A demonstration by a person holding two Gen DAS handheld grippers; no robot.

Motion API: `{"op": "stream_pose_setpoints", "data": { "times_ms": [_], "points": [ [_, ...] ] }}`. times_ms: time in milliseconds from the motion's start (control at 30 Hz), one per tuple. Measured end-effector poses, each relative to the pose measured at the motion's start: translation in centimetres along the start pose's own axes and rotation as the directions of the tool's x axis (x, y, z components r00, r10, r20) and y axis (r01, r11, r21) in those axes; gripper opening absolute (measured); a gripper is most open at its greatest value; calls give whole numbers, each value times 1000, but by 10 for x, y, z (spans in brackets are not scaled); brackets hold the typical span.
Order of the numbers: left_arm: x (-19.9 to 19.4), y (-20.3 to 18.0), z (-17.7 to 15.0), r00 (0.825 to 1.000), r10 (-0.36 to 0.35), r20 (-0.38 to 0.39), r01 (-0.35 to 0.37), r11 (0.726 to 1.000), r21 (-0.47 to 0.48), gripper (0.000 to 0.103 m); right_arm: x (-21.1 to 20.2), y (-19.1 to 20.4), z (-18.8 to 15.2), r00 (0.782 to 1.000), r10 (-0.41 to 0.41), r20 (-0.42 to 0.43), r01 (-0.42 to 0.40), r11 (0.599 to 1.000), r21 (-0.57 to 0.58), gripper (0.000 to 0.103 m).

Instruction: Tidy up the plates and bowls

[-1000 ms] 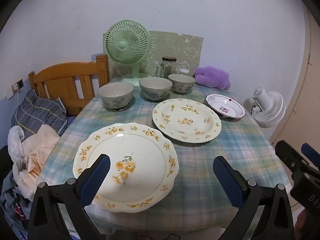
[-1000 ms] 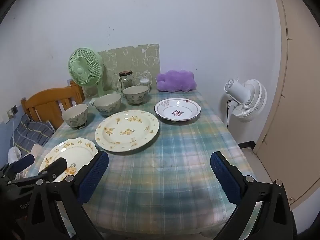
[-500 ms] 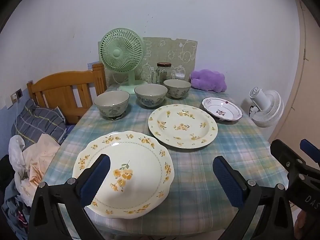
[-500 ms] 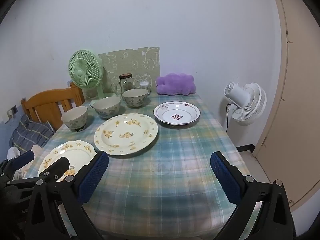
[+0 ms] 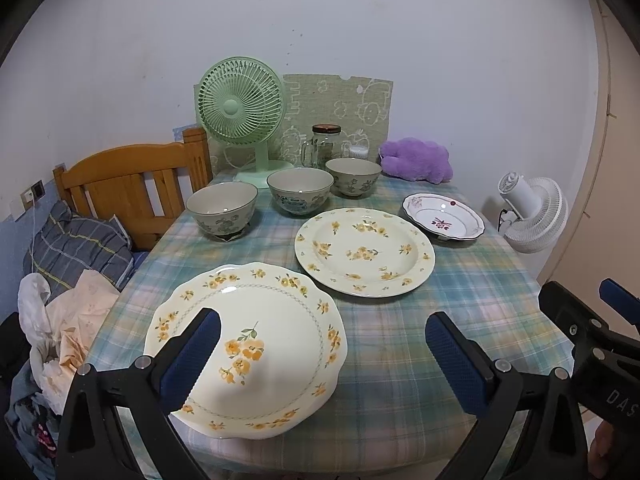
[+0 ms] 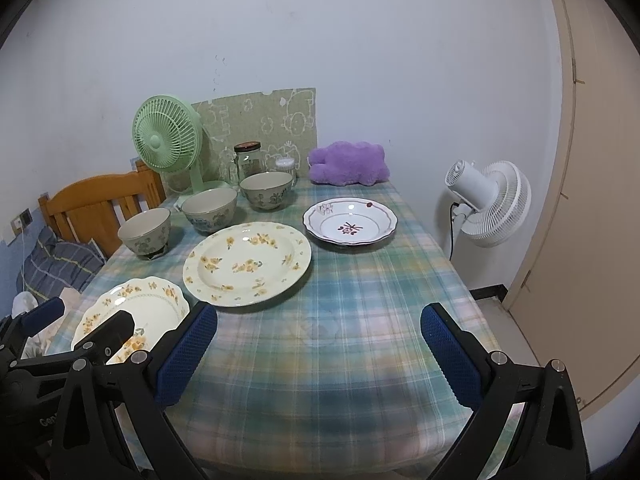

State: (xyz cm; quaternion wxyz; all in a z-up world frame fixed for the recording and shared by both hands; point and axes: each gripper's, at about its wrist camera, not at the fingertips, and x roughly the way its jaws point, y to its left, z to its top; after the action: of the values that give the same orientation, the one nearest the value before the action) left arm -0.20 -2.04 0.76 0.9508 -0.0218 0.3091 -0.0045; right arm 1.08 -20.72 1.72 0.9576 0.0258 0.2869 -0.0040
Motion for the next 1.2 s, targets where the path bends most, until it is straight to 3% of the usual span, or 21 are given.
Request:
{"op": "stream_pose_setpoints", "data": {
  "times_ms": [1200],
  "points": [
    [-1, 0, -2, 1000, 5, -2, -5, 1000, 6, 102, 0, -3, -3, 1000, -15, -8, 15, 1000, -9, 103]
  ]
}}
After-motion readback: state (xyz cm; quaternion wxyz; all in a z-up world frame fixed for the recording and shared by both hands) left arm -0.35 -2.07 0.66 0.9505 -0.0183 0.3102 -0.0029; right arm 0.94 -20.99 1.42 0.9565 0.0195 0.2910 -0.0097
